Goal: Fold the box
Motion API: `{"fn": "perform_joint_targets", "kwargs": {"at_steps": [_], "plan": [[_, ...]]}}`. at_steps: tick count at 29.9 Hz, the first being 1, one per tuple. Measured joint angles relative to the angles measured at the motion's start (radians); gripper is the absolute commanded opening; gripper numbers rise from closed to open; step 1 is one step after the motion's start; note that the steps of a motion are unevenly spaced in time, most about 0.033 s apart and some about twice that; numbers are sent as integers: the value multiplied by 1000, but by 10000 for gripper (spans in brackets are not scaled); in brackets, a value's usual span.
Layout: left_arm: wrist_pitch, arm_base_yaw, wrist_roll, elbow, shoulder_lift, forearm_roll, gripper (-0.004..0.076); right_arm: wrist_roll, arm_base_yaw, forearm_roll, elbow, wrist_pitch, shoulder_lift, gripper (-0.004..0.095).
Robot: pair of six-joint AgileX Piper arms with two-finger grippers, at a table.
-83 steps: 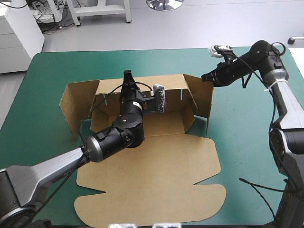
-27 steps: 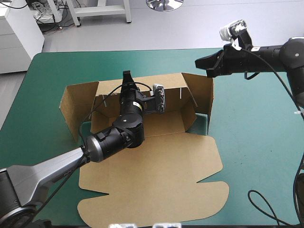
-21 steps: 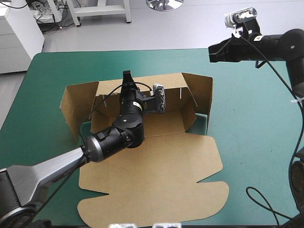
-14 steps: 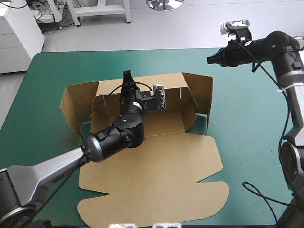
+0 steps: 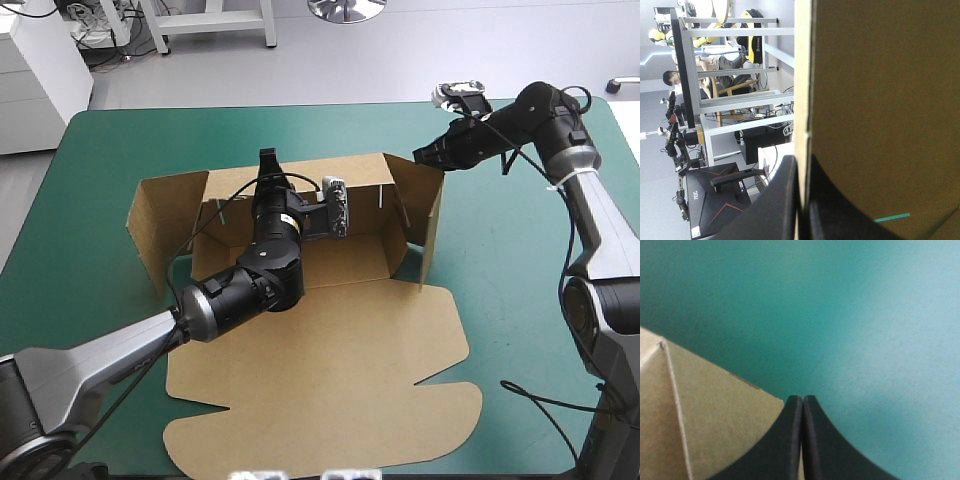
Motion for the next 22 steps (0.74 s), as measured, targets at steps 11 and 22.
{"fn": "perform_joint_targets", "kwargs": {"at_steps": [11,22], "plan": [[0,0,0,0,0,0,-10,-34,5,29,53,112,-24,-17],[0,0,-12,0,0,0,-10,-201,5,118,280,87,-150,-17]]}}
